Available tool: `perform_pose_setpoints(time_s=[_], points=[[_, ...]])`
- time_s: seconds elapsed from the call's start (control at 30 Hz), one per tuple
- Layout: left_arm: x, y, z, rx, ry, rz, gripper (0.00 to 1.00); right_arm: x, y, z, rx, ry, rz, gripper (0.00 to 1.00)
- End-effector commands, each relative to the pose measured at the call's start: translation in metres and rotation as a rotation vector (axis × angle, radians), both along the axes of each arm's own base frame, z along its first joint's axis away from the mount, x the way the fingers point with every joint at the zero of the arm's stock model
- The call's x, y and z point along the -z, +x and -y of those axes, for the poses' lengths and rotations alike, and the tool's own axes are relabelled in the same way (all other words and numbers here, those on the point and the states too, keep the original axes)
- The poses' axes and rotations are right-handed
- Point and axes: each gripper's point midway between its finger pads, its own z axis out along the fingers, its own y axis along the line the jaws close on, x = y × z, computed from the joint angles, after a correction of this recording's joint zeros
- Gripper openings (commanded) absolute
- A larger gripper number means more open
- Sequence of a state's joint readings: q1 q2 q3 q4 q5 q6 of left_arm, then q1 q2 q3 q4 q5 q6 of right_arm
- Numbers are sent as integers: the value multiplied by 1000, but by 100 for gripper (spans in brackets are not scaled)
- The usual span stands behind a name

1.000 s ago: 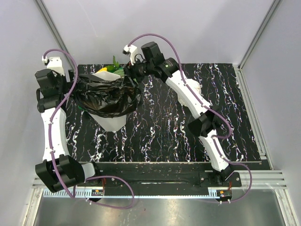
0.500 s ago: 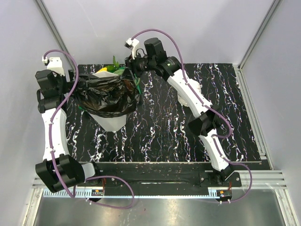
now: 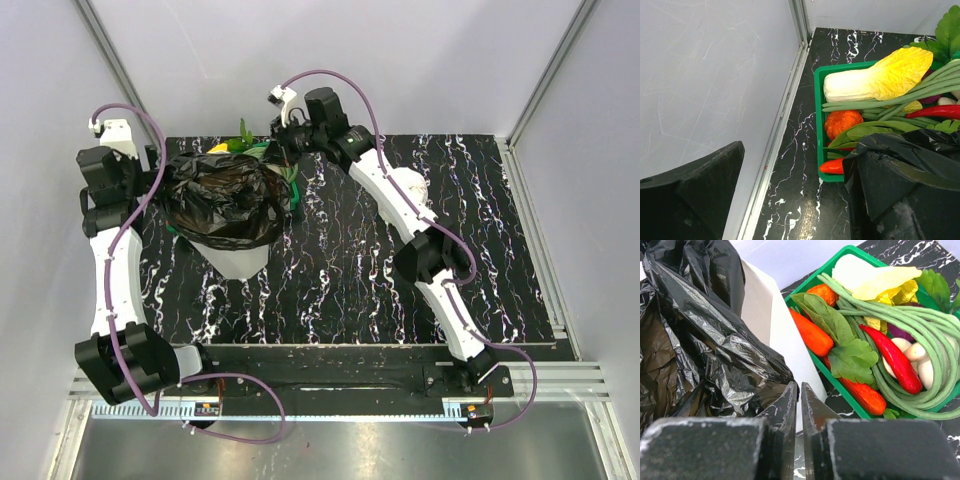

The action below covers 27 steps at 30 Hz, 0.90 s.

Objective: Put the trash bags into the trash bin
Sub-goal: Place the trash bag in the trash bin.

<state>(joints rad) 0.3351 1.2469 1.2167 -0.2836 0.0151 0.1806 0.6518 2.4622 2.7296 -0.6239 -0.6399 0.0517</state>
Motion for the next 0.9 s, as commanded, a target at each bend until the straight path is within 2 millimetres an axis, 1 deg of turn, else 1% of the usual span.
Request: perform_pose_setpoints(time_s=[0.0, 0.07, 0.13, 0.2, 0.3, 0.53, 0.7, 0.73, 0.8, 0.87], points=[[-14, 11, -2, 0, -7, 78, 99, -42, 7, -1, 4, 96, 99, 12], [-12, 14, -6, -23, -19, 69, 99, -36, 10, -2, 13, 87, 93, 11], [-8, 17, -8, -32, -37, 54, 99, -25, 14, -3, 21, 71, 76, 11], [-2, 18, -16, -77, -40, 37, 99, -17, 16, -3, 27, 61, 62, 11], [5, 20, -21, -103, -39, 26, 99, -6, 19, -5, 36, 48, 45, 10], [21, 23, -21, -85, -29, -9, 99, 12, 26, -2, 60, 10, 37, 10], [33, 21, -23, -85, -9, -49, 99, 26, 26, -2, 67, -21, 13, 10], [36, 19, -23, -84, -7, -56, 99, 32, 25, -2, 63, -30, -1, 9], [39, 14, -21, -75, 6, -63, 99, 38, 23, -1, 59, -41, -15, 8], [49, 9, -20, -68, 19, -86, 99, 44, 22, 1, 57, -54, -28, 8]])
